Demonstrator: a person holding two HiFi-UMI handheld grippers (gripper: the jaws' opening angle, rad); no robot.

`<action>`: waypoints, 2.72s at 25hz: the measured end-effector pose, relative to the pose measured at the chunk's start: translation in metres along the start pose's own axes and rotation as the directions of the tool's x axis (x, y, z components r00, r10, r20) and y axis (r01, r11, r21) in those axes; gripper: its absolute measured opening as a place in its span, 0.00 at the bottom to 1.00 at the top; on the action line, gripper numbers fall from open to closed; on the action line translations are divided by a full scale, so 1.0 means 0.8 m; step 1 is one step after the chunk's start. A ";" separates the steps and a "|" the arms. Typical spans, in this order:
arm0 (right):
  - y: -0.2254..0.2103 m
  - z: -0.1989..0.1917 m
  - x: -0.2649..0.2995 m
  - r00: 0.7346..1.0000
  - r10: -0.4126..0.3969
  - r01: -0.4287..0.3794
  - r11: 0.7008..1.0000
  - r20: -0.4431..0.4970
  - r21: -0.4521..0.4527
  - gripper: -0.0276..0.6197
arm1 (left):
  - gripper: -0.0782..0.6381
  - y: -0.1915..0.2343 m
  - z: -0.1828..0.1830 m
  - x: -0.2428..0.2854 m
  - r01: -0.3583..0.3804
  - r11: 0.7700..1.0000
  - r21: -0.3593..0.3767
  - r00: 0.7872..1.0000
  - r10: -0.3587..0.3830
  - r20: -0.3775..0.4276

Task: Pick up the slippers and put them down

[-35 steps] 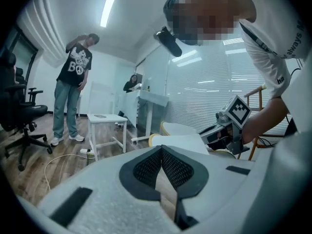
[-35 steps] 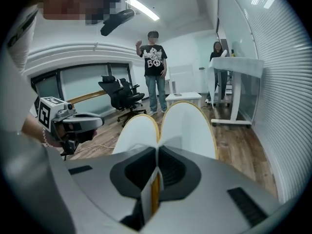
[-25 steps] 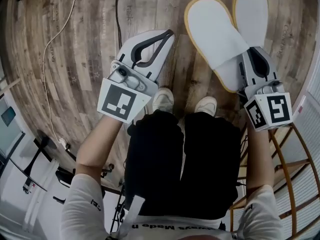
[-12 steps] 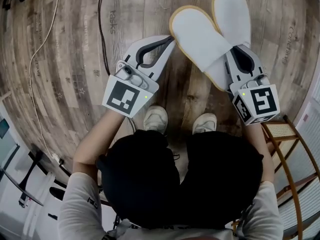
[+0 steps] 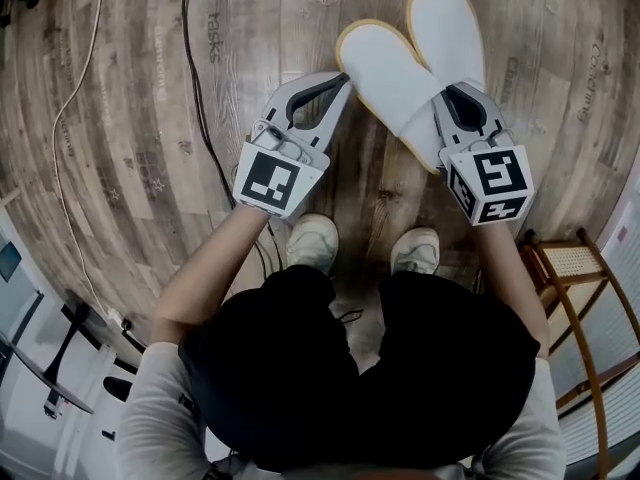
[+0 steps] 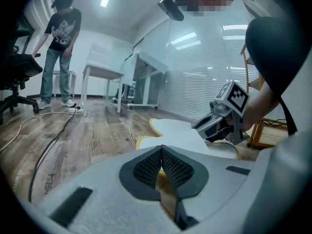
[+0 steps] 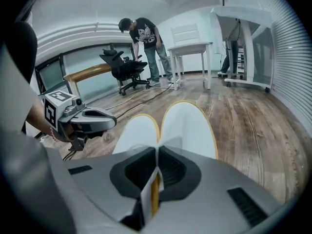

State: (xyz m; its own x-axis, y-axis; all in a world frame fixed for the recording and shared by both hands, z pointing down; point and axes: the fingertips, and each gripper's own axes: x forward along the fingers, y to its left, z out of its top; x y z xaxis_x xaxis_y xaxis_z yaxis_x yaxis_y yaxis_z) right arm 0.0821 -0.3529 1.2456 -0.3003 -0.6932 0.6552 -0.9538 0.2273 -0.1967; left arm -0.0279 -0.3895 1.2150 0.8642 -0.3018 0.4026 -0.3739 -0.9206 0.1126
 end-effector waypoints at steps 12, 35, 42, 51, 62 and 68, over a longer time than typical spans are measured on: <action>-0.013 -0.066 0.053 0.994 -0.019 0.019 1.000 -0.106 0.006 0.08 | 0.12 -0.003 -0.060 0.016 -0.033 0.999 -0.039 0.995 0.029 -0.099; -0.008 -0.056 -0.036 0.983 -0.011 0.024 0.997 -0.185 0.069 0.18 | 0.12 -0.023 -0.017 -0.024 -0.010 0.996 -0.083 0.977 -0.009 -0.214; 0.018 0.086 -0.143 0.995 0.005 0.000 0.999 -0.097 0.052 0.16 | 0.12 -0.033 0.158 -0.076 -0.025 0.995 -0.100 0.987 0.009 -0.160; 0.098 0.344 -0.356 0.998 -0.034 0.034 0.999 0.048 0.010 0.14 | 0.12 -0.076 0.471 -0.209 -0.031 0.995 -0.094 0.999 0.028 -0.034; 0.179 0.632 -0.610 0.969 -0.051 0.060 0.998 0.242 -0.027 0.13 | 0.12 -0.126 0.784 -0.370 -0.044 0.990 -0.130 0.995 0.055 0.079; 0.227 0.746 -0.749 0.952 -0.050 0.061 0.998 0.303 -0.027 0.12 | 0.12 -0.174 0.911 -0.457 -0.030 0.986 -0.164 0.996 0.045 0.083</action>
State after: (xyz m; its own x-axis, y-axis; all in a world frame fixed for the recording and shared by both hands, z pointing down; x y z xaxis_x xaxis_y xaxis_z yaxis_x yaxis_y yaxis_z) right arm 0.0817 -0.3044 0.3819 -0.2423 -0.8781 0.4126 -0.9695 0.2031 -0.1371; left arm -0.0463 -0.3314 0.3902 0.8716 -0.3621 0.3305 -0.4504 -0.8577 0.2482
